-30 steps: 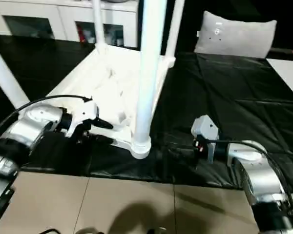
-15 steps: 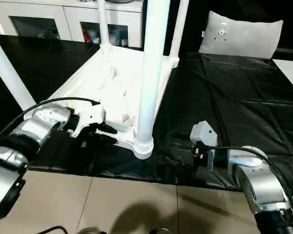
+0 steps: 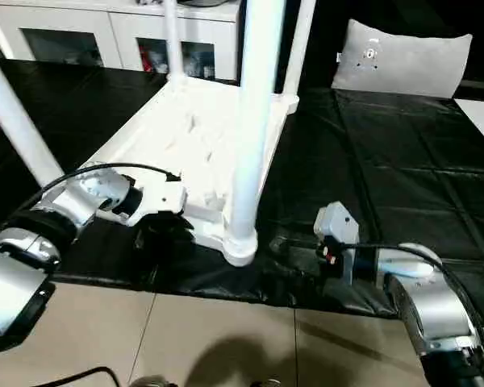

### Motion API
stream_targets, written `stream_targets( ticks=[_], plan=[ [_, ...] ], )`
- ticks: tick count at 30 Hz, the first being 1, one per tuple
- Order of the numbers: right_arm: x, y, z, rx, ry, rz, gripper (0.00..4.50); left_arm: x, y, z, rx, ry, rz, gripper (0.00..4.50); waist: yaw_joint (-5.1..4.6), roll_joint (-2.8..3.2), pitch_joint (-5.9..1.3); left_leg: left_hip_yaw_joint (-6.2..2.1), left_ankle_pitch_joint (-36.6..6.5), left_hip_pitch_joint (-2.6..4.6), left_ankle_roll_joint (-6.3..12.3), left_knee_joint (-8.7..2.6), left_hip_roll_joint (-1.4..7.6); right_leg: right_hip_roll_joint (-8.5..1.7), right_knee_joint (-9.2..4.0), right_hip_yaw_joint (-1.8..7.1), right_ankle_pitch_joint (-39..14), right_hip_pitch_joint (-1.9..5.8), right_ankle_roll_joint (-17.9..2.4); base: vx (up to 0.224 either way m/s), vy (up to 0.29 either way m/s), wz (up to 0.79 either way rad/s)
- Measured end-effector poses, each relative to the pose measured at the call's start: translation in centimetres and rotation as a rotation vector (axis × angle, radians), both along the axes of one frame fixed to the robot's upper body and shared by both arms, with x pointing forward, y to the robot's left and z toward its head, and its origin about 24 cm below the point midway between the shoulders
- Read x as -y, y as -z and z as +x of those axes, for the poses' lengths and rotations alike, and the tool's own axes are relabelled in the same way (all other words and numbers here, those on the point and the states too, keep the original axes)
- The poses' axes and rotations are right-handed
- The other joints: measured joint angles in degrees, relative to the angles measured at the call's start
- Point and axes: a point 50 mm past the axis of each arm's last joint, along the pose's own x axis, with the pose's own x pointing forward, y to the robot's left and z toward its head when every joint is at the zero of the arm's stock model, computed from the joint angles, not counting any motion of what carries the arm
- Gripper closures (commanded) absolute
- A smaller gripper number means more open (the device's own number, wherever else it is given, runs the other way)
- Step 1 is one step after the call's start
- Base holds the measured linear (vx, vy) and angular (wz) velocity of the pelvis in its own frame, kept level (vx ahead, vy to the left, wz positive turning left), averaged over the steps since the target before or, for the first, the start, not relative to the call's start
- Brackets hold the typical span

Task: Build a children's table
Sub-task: Rotate leg to tighten

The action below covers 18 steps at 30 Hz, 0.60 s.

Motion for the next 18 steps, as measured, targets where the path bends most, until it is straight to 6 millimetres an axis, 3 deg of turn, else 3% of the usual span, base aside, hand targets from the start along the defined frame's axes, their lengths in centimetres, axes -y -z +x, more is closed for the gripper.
stream_targets(
  ticks=[7,11,15,18],
  plan=[
    [-0.6,0.5,0.4,-0.009,0.005,0.010,0.00,0.8,0.6,0.2,-0.139,-0.167,-0.073,4.49,-0.15,0.07,-0.04,0.05,-0.01,0.04,0.05,-0.01,-0.03,-0.05,0.01,0.00,-0.06,0.01,0.03,0.000,0.000,0.00],
    [-0.9,0.5,0.4,-0.008,0.000,0.013,0.00,1.0,1.2,0.2,-0.165,-0.286,-0.157,4.49,-1.29,0.07,-0.05,0.05,0.04,0.07,-0.02,0.00,-0.04,-0.04,-0.01,0.00,-0.06,0.01,0.18,0.000,0.000,0.00],
    [-0.8,0.6,0.5,-0.010,0.004,0.013,0.00,0.7,1.9,-0.8,-0.155,-0.260,-0.233,4.49,-1.64,0.11,-0.07,0.03,0.04,0.06,-0.02,-0.06,0.01,-0.01,-0.02,-0.06,-0.12,0.01,0.20,0.000,0.000,0.00],
    [-0.8,0.5,0.5,-0.006,0.009,0.011,0.00,0.2,2.3,-2.0,-0.086,-0.180,-0.261,4.49,-1.27,0.10,-0.07,-0.01,0.03,0.01,-0.02,-0.08,0.04,-0.02,-0.02,-0.14,-0.21,0.01,0.21,0.000,0.000,0.00]
  ],
)
